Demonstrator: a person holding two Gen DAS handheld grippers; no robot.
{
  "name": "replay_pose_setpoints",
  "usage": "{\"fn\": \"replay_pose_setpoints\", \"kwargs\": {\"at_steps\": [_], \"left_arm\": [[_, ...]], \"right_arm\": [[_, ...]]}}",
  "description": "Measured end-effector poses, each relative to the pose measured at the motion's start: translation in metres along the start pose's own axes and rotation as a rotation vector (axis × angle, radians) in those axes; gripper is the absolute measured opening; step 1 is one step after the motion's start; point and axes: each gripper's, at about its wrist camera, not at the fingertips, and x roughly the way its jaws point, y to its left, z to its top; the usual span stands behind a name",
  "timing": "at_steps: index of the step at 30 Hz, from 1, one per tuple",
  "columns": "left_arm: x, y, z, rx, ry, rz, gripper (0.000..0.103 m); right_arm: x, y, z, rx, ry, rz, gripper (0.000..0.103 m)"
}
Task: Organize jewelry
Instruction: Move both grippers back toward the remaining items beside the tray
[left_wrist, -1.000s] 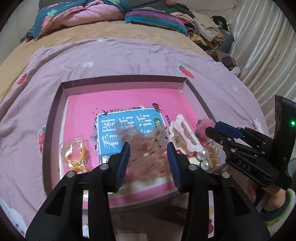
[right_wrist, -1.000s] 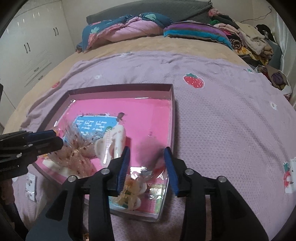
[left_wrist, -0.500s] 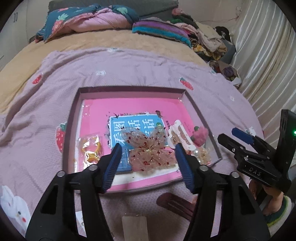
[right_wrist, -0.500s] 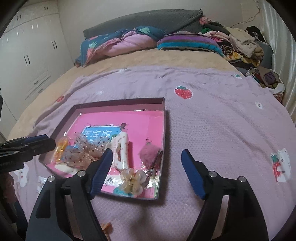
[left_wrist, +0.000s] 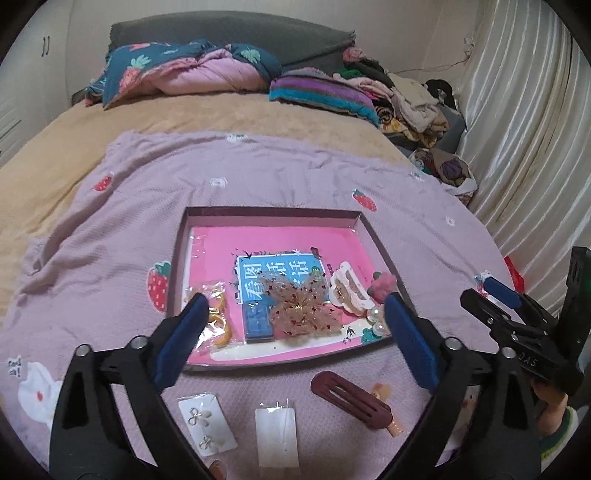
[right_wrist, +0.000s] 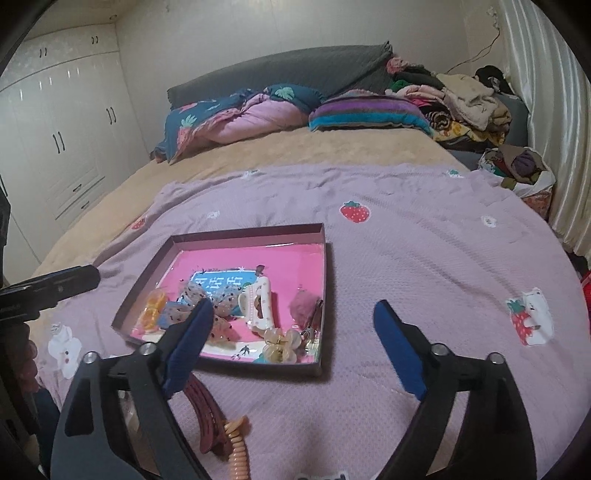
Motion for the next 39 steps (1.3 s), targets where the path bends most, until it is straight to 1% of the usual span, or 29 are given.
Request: {"fn": "replay_pose_setpoints", "kwargs": {"at_steps": [2, 5, 11, 15, 18, 23, 33, 39], "left_arm": [[-0.007, 0.001, -0.001, -0.008, -0.01, -0.003, 0.093], [-0.015, 0.002, -0.005, -0.015, -0.016, -0.02, 0.093], [-0.027, 0.002, -0.012, 0.006, -0.023, 0.006, 0.093], [-0.045, 0.006, -0.019, 0.0, -0.055, 0.01, 0.093], [-0.051, 0.009, -0.025, 0.0, -0.061, 0.024, 0.093], [-0.061, 0.014, -0.034, -0.013, -0.08, 0.022, 0.093], [-0.066, 0.015, -0.058, -0.004, -0.068, 0.014, 0.093], [-0.064, 0.013, -0.074, 0.011, -0.048, 0.011, 0.093]], "right_arm": [[-0.006, 0.002, -0.001, 0.002, -0.003, 0.0, 0.089], [-0.015, 0.004, -0.003, 0.006, -0.011, -0.014, 0.094], [-0.031, 0.01, -0.01, 0.006, -0.03, -0.02, 0.095], [-0.042, 0.015, -0.014, 0.011, -0.041, -0.009, 0.095], [-0.048, 0.02, -0.018, -0.01, -0.038, -0.015, 0.095], [-0.059, 0.028, -0.027, -0.034, -0.047, -0.031, 0.096], [-0.069, 0.04, -0.048, -0.072, -0.029, -0.054, 0.096], [-0.072, 0.047, -0.061, -0.096, -0.018, -0.057, 0.096]]}}
